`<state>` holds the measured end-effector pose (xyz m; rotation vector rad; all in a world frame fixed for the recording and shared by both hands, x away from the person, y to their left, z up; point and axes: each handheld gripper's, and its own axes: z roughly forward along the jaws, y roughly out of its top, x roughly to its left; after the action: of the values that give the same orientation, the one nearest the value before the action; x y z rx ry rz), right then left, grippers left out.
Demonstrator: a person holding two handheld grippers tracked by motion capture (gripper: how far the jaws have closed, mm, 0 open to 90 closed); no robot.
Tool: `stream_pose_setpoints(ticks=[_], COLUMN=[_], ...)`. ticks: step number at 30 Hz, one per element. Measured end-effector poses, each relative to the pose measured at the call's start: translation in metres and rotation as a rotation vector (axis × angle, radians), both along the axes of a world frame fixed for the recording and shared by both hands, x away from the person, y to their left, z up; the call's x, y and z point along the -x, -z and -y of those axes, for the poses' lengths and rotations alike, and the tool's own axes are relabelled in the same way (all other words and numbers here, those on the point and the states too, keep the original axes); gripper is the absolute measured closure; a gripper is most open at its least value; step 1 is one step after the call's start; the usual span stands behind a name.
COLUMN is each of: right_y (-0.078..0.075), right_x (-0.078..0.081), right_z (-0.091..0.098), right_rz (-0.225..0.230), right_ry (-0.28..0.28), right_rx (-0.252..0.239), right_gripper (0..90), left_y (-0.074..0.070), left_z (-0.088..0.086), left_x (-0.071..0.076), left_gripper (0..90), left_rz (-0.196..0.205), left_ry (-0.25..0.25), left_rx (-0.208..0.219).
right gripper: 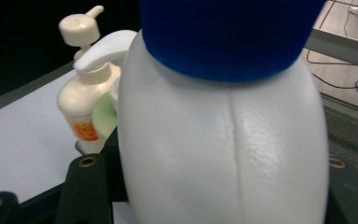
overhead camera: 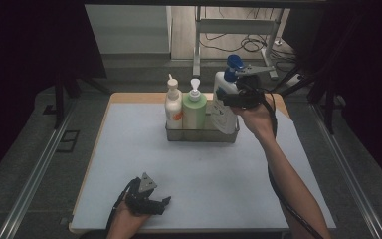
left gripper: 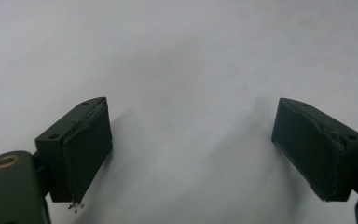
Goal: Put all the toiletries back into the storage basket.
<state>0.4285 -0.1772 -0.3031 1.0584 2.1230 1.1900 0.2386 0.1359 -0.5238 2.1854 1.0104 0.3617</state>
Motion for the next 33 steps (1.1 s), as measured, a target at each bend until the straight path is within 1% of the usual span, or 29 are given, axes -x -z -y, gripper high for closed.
stream_pose_setpoints(ticks=[8,12,13,20,24,26,30,33], right_y=[0.003,0.005,0.007,0.017,0.026,0.029,0.036,0.041], right_x=[-0.015,-0.021,-0.025,-0.037,-0.041,-0.043,-0.043,-0.044], right_z=[-0.001,-0.002,-0.003,-0.006,-0.006,-0.006,-0.006,-0.006], right_rz=[0.008,0.011,0.01,0.008,0.007,0.007,0.003,-0.006], right_ry=[0.03,0.037,0.048,0.064,0.073,0.072,0.074,0.077], right_rx=[-0.008,-0.002,0.0,0.005,0.006,0.014,0.022,0.017], right_gripper=[40.4,40.4,40.4,40.4,40.3,40.3,40.3,40.3], left_y=[0.0,0.0,0.0,0.0,0.0,0.0,0.0,0.0], left_z=[0.0,0.0,0.0,0.0,0.0,0.0,0.0,0.0], left_x=[0.0,0.0,0.0,0.0,0.0,0.0,0.0,0.0], left_gripper=[12.0,12.0,12.0,12.0,12.0,12.0,12.0,12.0], left_rz=[0.001,0.001,0.001,0.001,0.001,0.001,-0.001,-0.001], left_ry=[0.0,-0.001,-0.001,-0.001,-0.001,-0.001,0.0,0.0], left_rx=[0.003,0.003,0.003,0.003,0.003,0.003,0.002,0.0])
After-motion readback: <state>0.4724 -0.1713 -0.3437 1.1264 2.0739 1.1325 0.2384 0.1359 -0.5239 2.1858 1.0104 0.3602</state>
